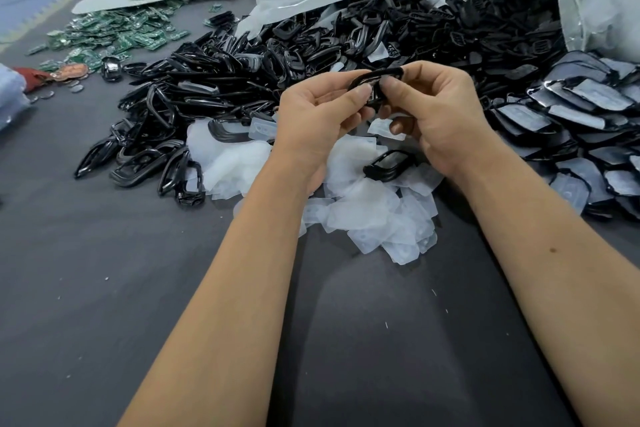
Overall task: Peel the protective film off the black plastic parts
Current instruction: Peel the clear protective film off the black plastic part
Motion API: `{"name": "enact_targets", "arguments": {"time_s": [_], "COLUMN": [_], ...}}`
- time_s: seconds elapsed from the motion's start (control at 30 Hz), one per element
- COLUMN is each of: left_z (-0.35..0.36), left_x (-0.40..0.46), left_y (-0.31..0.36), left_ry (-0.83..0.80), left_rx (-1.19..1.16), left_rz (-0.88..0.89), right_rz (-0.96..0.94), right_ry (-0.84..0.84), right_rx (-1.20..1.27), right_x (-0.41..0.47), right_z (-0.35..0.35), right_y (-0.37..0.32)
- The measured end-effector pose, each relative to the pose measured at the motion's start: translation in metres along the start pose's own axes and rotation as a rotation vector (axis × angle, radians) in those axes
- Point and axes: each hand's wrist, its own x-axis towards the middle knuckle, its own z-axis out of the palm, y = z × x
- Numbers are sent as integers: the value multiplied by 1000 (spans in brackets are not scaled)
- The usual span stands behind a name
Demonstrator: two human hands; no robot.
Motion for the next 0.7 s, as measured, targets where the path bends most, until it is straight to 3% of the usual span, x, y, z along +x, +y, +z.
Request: {"name": "enact_targets", "arguments": {"time_s": [0.17, 0.4, 0.7], "left_z": [6, 10, 11], "left_x": [-1, -1, 0], "left_y": [-3, -2, -7], "left_ry": [71, 54, 94], "left_rx": [137, 14, 161], "left_rz": [37, -39, 57], "right_rz": [-23, -60, -184], "right_ry": [11, -3, 55], "right_rx": [-8, 143, -168], "right_x": [1, -2, 1], "right_z": [-2, -2, -4], "right_y": [0, -6, 0]}}
